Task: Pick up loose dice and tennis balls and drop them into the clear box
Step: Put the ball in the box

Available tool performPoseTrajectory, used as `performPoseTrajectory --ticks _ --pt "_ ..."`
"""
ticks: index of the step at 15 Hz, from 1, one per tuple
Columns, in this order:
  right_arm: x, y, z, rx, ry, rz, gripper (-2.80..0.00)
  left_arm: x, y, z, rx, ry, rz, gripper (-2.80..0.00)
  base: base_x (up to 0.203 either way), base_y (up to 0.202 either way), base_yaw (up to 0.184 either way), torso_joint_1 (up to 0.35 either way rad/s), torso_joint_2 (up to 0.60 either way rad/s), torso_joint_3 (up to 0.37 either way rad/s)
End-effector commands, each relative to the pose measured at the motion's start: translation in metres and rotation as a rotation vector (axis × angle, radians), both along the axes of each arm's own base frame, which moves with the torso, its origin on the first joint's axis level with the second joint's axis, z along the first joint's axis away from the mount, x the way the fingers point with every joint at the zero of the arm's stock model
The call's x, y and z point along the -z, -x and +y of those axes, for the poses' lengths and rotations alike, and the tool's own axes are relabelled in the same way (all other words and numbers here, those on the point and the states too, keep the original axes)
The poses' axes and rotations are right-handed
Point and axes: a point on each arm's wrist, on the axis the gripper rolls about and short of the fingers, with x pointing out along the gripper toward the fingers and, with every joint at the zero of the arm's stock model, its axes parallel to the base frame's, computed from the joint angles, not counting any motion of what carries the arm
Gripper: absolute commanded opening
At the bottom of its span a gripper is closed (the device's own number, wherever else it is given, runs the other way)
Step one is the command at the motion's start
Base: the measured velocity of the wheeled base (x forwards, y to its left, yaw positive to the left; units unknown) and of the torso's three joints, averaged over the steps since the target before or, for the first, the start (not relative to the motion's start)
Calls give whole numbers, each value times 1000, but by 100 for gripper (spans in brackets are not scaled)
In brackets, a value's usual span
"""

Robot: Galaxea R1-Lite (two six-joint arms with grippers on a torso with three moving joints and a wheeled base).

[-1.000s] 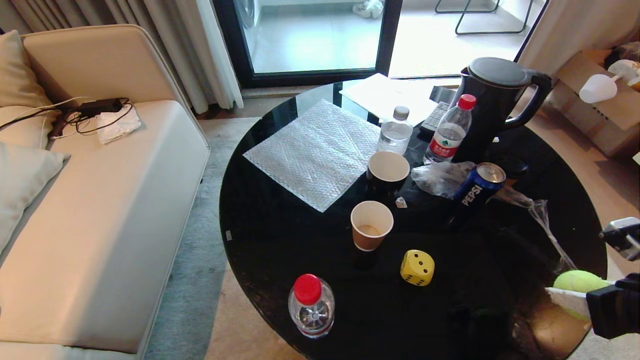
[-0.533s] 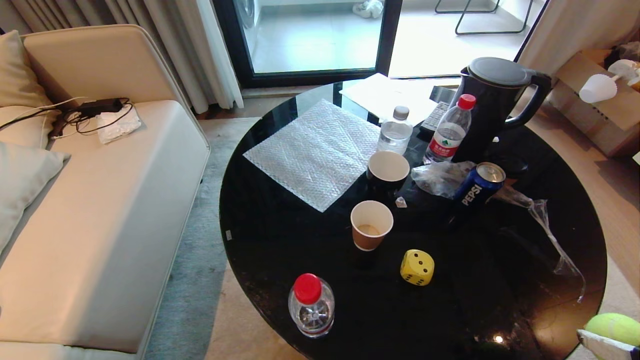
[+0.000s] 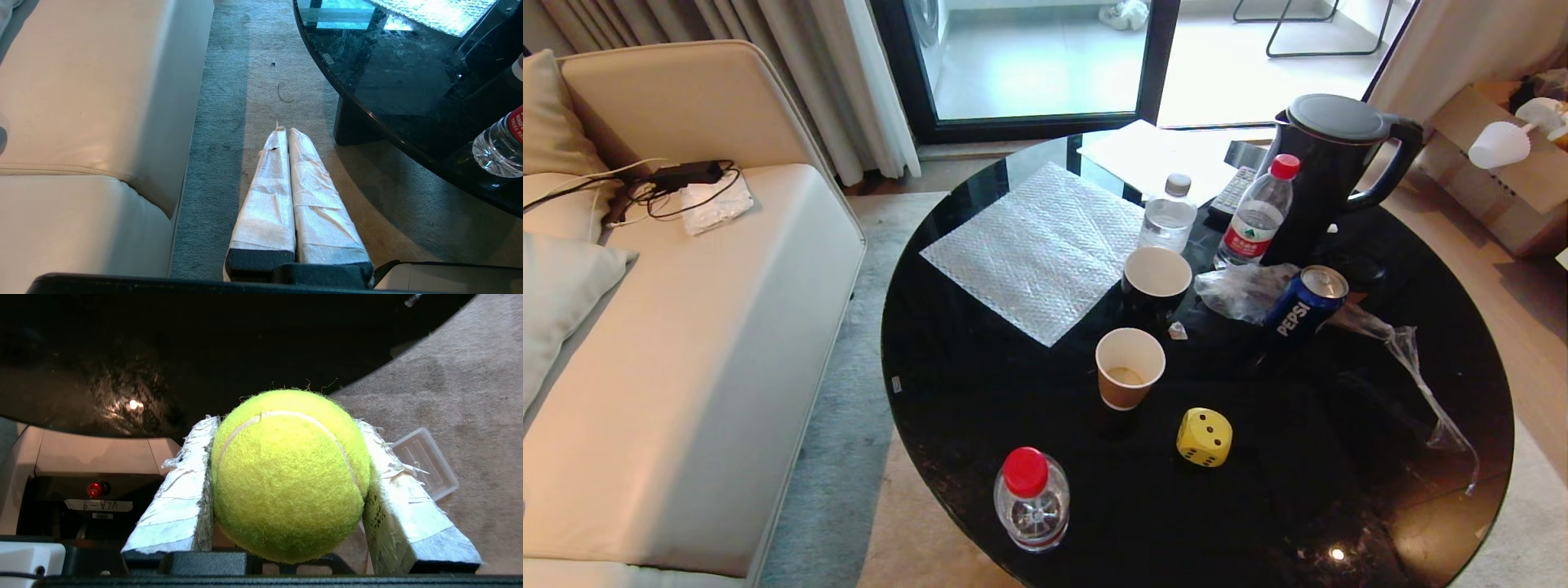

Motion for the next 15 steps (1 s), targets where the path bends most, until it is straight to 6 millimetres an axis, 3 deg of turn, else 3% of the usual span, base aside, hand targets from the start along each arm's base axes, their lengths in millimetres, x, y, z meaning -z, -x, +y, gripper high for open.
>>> performPoseTrajectory --ticks 1,9,13,15 --pt "13 20 1 5 -3 -85 -280 0 0 0 0 0 0 -280 0 0 0 0 0 0" --pt "23 35 1 -4 -8 -193 -280 0 0 0 0 0 2 -280 0 0 0 0 0 0" --pt "34 53 1 -20 -25 -387 -280 0 0 0 0 0 2 -280 0 0 0 0 0 0" --pt "34 53 1 -21 -29 -391 -280 0 0 0 0 0 2 -280 0 0 0 0 0 0"
